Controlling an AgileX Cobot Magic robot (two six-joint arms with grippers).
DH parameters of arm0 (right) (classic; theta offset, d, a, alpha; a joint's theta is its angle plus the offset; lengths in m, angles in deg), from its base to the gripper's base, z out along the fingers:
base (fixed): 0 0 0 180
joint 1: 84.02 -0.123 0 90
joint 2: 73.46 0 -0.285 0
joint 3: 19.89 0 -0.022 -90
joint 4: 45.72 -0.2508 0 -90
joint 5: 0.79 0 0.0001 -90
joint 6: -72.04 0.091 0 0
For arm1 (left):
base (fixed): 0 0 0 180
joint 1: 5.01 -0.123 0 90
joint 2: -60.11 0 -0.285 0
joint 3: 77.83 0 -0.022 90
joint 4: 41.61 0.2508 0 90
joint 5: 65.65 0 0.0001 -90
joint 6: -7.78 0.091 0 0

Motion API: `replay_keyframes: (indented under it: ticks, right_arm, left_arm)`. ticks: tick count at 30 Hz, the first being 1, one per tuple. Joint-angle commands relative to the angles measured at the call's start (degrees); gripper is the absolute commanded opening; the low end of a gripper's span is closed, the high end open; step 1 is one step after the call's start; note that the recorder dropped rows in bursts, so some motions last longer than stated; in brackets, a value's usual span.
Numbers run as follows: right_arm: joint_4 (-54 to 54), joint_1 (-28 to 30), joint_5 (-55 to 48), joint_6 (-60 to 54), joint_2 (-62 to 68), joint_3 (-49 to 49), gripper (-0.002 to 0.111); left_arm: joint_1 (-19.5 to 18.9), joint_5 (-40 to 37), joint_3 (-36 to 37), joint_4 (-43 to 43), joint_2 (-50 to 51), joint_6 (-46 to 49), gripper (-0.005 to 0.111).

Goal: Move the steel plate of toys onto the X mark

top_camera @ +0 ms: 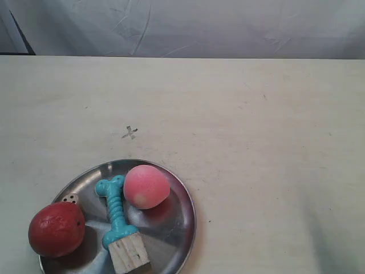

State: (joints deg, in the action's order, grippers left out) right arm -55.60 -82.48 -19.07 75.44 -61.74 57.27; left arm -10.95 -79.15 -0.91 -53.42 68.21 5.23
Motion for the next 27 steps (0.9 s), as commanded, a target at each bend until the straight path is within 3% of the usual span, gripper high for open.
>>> replay_keyframes:
  ticks: [1,10,17,27]
  right_arm:
    - [0.34,0.32,0.37,-0.21,-0.33,0.06,0.001]
    - [0.34,0.32,0.37,-0.21,-0.33,0.06,0.001]
    - [0.34,0.32,0.37,-0.21,-0.33,0.06,0.001]
    - [1.20,0.32,0.66,-0.32,-0.33,0.06,0.001]
  left_arm:
    - [-0.18,0.27,0.30,0.10,-0.31,0.00,0.000]
    - [-0.18,0.27,0.30,0.24,-0.31,-0.06,0.000]
    - [-0.18,4.59,0.30,1.17,-0.31,-0.06,0.000]
    - [-0.18,18.93,0.30,-2.19,-0.31,-0.32,0.000]
